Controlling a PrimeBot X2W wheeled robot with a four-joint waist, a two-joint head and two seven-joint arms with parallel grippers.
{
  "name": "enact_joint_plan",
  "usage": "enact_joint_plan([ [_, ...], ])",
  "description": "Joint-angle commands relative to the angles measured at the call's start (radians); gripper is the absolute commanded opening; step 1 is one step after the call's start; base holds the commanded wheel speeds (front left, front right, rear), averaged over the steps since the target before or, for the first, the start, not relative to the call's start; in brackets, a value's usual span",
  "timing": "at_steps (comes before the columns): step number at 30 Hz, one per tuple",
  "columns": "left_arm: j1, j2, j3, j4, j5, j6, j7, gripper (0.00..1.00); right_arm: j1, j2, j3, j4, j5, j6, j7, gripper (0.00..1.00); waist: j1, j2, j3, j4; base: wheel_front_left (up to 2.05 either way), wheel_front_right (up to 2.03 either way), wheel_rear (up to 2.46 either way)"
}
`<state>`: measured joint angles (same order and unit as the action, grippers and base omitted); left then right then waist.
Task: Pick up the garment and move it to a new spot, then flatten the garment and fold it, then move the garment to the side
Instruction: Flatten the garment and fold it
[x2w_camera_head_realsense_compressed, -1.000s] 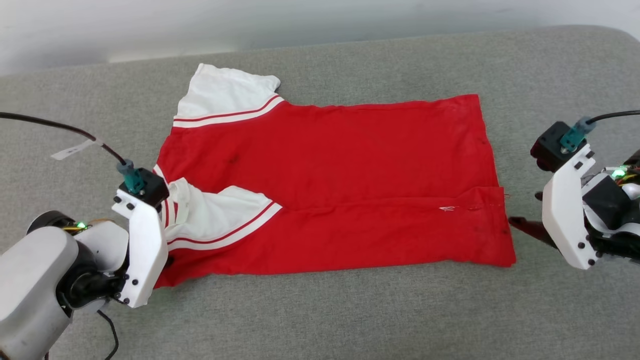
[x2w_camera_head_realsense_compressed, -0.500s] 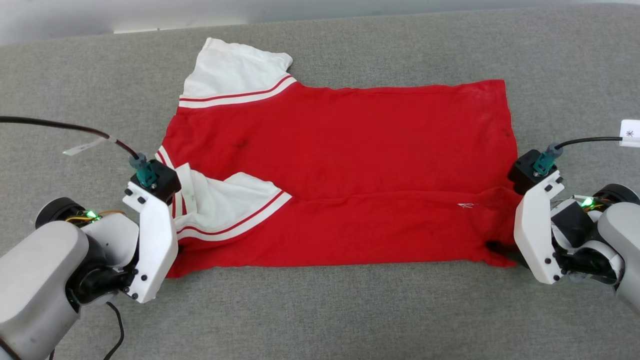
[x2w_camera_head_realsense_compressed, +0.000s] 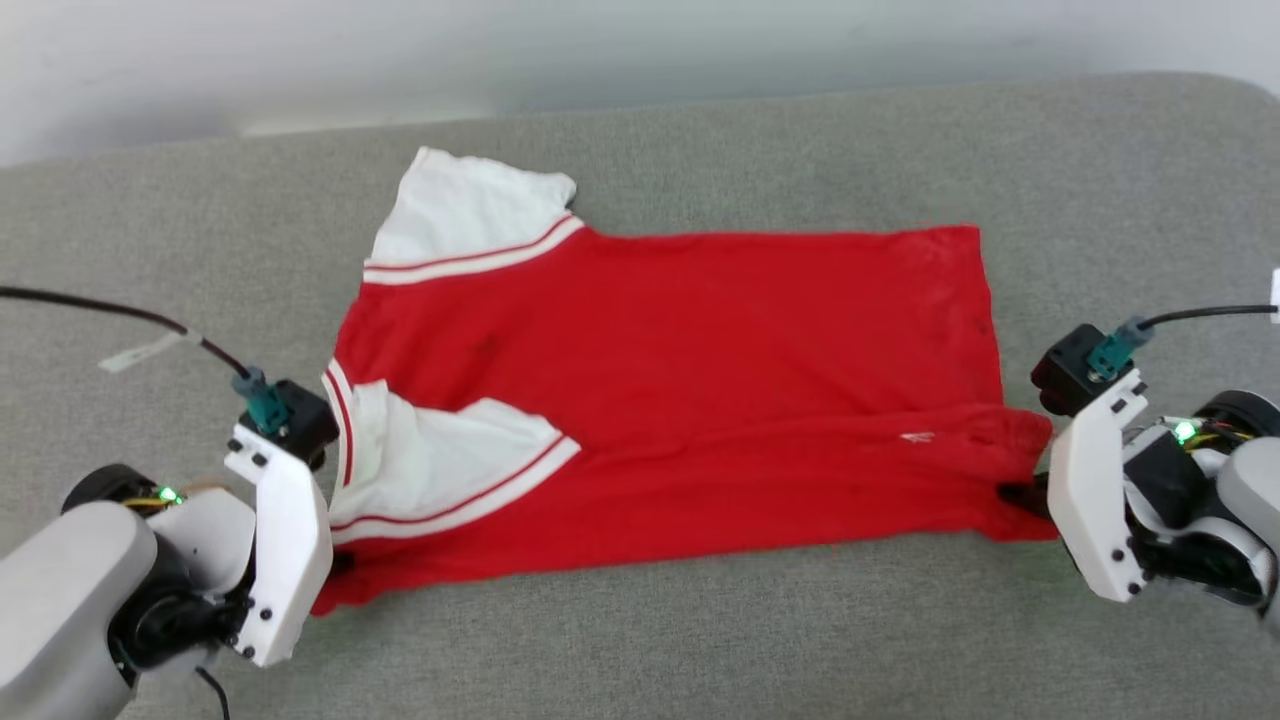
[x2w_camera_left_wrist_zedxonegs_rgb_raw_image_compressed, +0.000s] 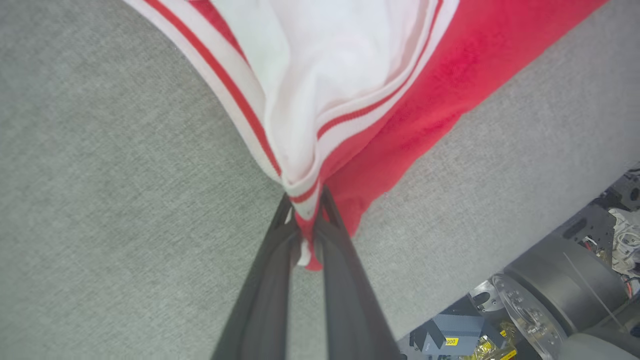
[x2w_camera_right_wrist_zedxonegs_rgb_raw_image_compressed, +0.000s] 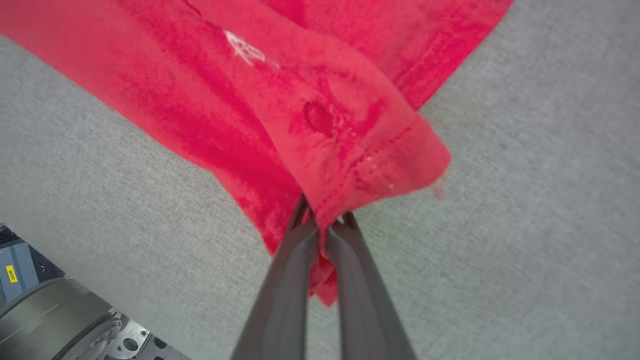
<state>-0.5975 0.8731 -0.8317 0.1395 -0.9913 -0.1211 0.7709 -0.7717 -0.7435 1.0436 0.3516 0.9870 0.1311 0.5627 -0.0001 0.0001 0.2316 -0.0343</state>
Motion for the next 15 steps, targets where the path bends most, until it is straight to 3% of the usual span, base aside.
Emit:
enact_joint_plan([
  [1,0.03,0.017,-0.001,-0.015,-0.01,0.008,-0.001,0.0,0.025,-0.032,0.006,-0.027,0.01,-0.001,0.007,0.0,0.0001,-0.0001,-0.034,-0.005,0.0,0.0,0.0],
  [10,0.127,0.052,-0.023,-0.133,-0.043,0.037,0.002,0.0,0.097,-0.181,0.033,-0.186,0.057,-0.001,0.054,0.0,0.0001,-0.0001,-0.058,0.0,0.0,0.0,0.0],
  [15,0.158,0.049,-0.041,-0.138,-0.033,0.051,-0.002,0.0,0.14,-0.177,0.029,-0.171,0.065,-0.001,0.059,0.0,0.0001,-0.0001,-0.035,-0.002,0.0,0.0,0.0],
])
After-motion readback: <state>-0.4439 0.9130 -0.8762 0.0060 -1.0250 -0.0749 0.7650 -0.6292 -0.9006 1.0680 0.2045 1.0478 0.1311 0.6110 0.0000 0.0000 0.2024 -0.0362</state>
